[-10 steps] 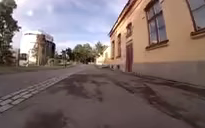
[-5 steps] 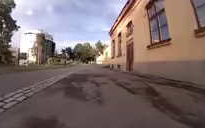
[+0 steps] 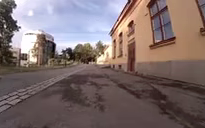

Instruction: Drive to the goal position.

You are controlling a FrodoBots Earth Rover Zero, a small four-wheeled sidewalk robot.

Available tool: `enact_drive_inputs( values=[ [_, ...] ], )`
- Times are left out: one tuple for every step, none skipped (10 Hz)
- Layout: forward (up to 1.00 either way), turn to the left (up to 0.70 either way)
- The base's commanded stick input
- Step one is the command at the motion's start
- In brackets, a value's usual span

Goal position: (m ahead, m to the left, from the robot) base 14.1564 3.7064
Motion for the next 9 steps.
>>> enact_drive_inputs(
  values=[
    [0.45,0.19],
    [0.45,0.27],
    [0.45,0.27],
    [0.45,0.27],
    [0.45,0.27],
    [0.45,0.15],
    [0.45,0.0],
    [0.45,0.0],
    [0.45,0.0]
  ],
)
